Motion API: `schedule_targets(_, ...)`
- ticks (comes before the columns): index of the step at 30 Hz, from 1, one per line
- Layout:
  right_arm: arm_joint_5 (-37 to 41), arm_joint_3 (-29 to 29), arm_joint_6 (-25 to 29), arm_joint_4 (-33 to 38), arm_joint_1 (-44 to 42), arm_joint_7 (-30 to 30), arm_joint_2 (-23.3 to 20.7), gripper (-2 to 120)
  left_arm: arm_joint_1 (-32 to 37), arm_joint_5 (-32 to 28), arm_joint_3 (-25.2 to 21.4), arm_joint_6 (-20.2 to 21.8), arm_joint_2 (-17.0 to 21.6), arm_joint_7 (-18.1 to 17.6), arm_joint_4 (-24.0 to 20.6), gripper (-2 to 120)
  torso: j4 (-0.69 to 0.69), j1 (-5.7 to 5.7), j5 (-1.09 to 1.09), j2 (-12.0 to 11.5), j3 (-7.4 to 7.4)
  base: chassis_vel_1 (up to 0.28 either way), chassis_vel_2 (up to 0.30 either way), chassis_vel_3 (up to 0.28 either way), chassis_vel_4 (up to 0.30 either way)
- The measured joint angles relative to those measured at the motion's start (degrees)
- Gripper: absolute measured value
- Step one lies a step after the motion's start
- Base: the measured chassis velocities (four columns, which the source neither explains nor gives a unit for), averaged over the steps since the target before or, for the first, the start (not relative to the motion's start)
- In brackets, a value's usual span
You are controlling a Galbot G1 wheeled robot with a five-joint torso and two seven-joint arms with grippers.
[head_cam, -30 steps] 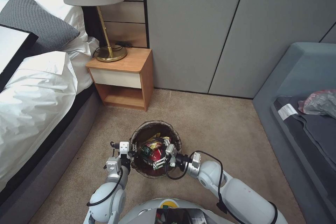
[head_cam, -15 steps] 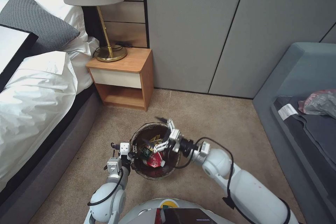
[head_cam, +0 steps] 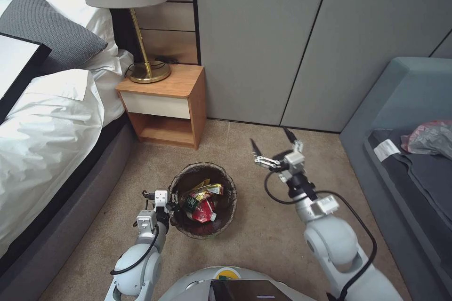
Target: Pick up the trash bin, then pick up the garbage from the floor and place it into the trash bin.
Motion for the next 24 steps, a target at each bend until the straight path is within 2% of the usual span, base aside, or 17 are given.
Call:
schedule_targets(2, -0.19, 0.53, 0.53, -0.93, -1.0, 1.07, 1.08, 100, 0.0, -0.11, -0.06, -0.14, 0.03, 0.02, 0.0, 2, 0.01, 0.0, 0.01, 0.0, 0.0, 0.0, 0.0, 0.0, 0.0)
schedule_targets(4, -0.8, 1.65, 2.54, -4.08, -3.57, 3.1, 3.94, 100, 0.09, -0.44, -0.24, -0.55, 0.18, 0.09, -0.06, 2, 0.02, 0.0, 0.01, 0.0, 0.0, 0.0, 0.0, 0.0, 0.0)
schedule_targets(8, -0.95, 1.88, 3.7, -6.45, -5.0, 3.68, 5.49, 100, 0.15, -0.64, -0.37, -0.81, 0.22, 0.13, -0.2, 2, 0.02, 0.0, 0.0, 0.0, 0.0, 0.0, 0.0, 0.0, 0.0)
schedule_targets(11, -2.04, 1.54, 7.76, -12.72, -5.66, 4.56, 7.76, 100, 0.3, -0.97, -0.42, -1.14, 0.23, 0.18, -0.51, 2, 0.02, 0.0, 0.0, 0.0, 0.0, 0.0, 0.0, 0.0, 0.0)
schedule_targets(15, -3.3, 1.26, 10.4, -15.9, -4.92, 5.04, 8.78, 100, 0.55, -1.03, -0.32, -1.2, 0.24, 0.21, -0.76, 2, 0.02, 0.0, 0.01, 0.0, 0.0, 0.0, 0.0, 0.0, 0.0)
schedule_targets(24, -3.51, 0.78, 12.5, -17.21, -3.17, 4.27, 9.39, 100, 0.58, -0.91, -0.14, -1.21, -0.11, 0.23, -0.82, 2, 0.01, 0.0, 0.0, 0.0, 0.0, 0.0, 0.0, 0.0, 0.0)
